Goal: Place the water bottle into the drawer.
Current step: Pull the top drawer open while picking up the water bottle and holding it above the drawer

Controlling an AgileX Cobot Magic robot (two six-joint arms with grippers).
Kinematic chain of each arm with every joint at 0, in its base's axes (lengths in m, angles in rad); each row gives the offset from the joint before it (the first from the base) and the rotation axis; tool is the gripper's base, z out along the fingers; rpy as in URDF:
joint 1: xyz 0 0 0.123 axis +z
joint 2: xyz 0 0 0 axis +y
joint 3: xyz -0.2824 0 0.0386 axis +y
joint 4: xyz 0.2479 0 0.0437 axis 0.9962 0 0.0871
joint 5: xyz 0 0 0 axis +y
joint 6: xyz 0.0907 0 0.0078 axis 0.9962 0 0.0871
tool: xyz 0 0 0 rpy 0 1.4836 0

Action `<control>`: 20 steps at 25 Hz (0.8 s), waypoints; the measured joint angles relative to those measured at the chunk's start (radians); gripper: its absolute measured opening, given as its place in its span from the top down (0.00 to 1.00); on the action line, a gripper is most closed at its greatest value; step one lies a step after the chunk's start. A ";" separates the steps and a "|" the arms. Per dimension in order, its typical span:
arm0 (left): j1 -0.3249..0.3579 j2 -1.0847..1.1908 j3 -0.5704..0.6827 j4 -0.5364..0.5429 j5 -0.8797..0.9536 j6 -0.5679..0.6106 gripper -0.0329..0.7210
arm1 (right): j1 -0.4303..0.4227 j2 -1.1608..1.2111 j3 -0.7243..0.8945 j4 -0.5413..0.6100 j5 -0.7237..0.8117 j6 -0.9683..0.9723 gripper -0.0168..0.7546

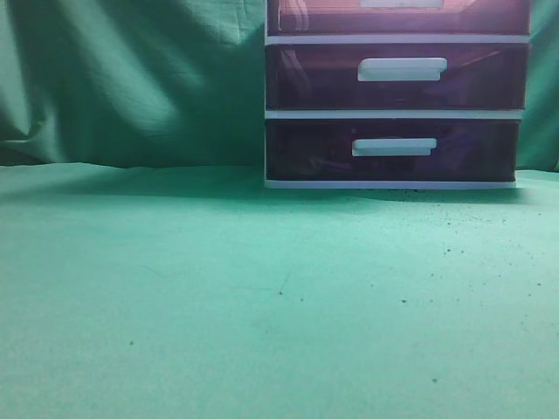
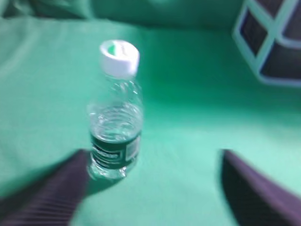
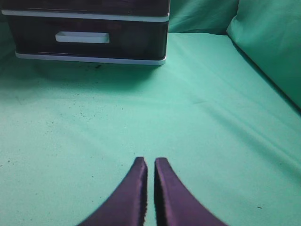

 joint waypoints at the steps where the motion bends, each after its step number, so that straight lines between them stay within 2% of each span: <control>1: -0.004 0.056 -0.021 0.002 0.000 0.000 0.13 | 0.000 0.000 0.000 0.000 0.000 0.000 0.92; 2: -0.006 0.111 -0.042 0.003 0.000 0.000 0.09 | 0.000 0.000 0.000 0.000 0.000 0.000 0.92; 8: -0.005 0.370 -0.166 0.022 -0.012 0.000 0.10 | 0.000 0.000 0.000 0.000 0.000 0.000 0.92; 14: 0.086 0.510 -0.244 0.024 -0.073 0.000 0.10 | 0.000 0.000 0.000 0.000 0.000 0.000 0.92; 20: 0.098 0.609 -0.308 0.026 -0.086 0.000 0.10 | 0.000 0.000 0.000 0.000 0.000 0.000 0.92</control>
